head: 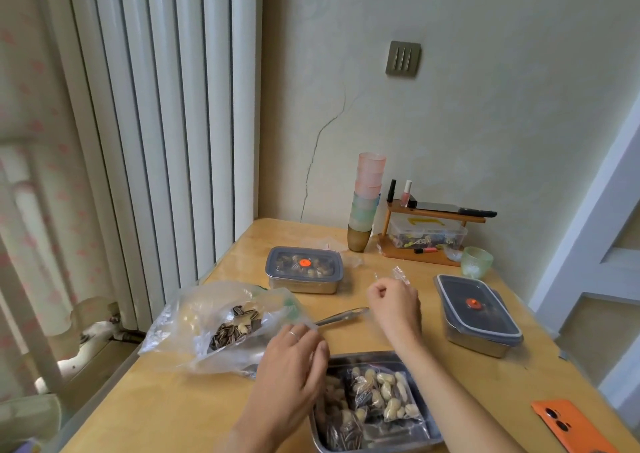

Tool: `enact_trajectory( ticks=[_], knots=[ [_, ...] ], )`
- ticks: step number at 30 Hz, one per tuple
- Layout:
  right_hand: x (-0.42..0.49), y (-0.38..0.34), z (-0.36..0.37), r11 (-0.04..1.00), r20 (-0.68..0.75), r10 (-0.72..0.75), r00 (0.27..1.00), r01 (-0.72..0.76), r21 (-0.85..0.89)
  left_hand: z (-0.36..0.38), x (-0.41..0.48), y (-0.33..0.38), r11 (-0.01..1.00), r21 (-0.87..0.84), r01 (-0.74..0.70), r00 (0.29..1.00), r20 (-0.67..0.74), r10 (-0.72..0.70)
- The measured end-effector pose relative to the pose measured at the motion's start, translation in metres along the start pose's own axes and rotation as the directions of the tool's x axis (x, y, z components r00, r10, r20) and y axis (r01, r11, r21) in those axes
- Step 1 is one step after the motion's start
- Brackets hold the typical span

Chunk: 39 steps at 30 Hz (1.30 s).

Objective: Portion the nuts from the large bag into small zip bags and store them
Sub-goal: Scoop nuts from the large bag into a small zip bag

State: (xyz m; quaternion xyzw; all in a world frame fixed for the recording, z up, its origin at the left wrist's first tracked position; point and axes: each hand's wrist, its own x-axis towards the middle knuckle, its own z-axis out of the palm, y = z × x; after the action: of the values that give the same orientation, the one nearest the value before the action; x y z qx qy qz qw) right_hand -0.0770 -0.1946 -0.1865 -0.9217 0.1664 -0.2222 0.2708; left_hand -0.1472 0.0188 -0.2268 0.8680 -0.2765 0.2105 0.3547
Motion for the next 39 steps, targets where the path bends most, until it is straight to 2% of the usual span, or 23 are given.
enact_trajectory(
  ticks=[2, 5, 8, 13, 18, 24, 26, 28, 31, 34, 37, 39],
  knots=[
    [-0.005, -0.019, 0.005, 0.982, 0.210, 0.060, 0.976, -0.095, 0.164, -0.009, 0.007, 0.000, 0.994, -0.090, 0.059, 0.997, -0.045, -0.063],
    [-0.014, -0.039, 0.015, 0.897, 0.456, 0.079, 0.886, -0.263, 0.356, -0.016, 0.015, -0.011, 0.985, -0.137, 0.107, 0.988, -0.100, -0.121],
    [-0.025, -0.053, 0.022, 0.837, 0.565, 0.023, 0.825, -0.325, 0.440, -0.022, 0.018, -0.028, 0.981, -0.099, 0.168, 0.982, -0.068, -0.175],
    [-0.039, -0.068, 0.034, 0.781, 0.653, -0.030, 0.757, -0.390, 0.488, -0.028, 0.018, -0.040, 0.973, -0.085, 0.217, 0.976, 0.027, -0.215],
    [-0.040, -0.077, 0.032, 0.704, 0.666, -0.070, 0.742, -0.436, 0.560, -0.031, 0.019, -0.038, 0.945, -0.184, 0.268, 0.962, 0.002, -0.273],
    [-0.038, -0.091, 0.024, 0.746, 0.601, -0.139, 0.787, -0.315, 0.586, -0.042, 0.028, -0.029, 0.900, -0.266, 0.345, 0.920, -0.096, -0.381],
    [-0.037, -0.096, 0.021, 0.759, 0.586, -0.168, 0.792, -0.275, 0.590, -0.047, 0.032, -0.030, 0.859, -0.310, 0.407, 0.897, -0.044, -0.440],
    [-0.034, -0.100, 0.018, 0.781, 0.583, -0.201, 0.787, -0.231, 0.581, -0.052, 0.035, -0.031, 0.767, -0.422, 0.483, 0.858, 0.055, -0.510],
    [-0.030, -0.103, 0.016, 0.810, 0.600, -0.253, 0.759, -0.173, 0.560, -0.060, 0.038, -0.033, 0.575, -0.603, 0.553, 0.800, 0.191, -0.568],
    [-0.027, -0.103, 0.015, 0.815, 0.618, -0.306, 0.724, -0.136, 0.563, -0.065, 0.040, -0.033, 0.415, -0.695, 0.588, 0.743, 0.261, -0.616],
    [-0.025, -0.104, 0.016, 0.833, 0.634, -0.324, 0.702, -0.107, 0.544, -0.065, 0.040, -0.035, 0.413, -0.689, 0.596, 0.723, 0.237, -0.649],
    [-0.025, -0.107, 0.018, 0.858, 0.630, -0.307, 0.714, -0.079, 0.507, -0.062, 0.041, -0.036, 0.498, -0.632, 0.594, 0.721, 0.142, -0.678]
  ],
)
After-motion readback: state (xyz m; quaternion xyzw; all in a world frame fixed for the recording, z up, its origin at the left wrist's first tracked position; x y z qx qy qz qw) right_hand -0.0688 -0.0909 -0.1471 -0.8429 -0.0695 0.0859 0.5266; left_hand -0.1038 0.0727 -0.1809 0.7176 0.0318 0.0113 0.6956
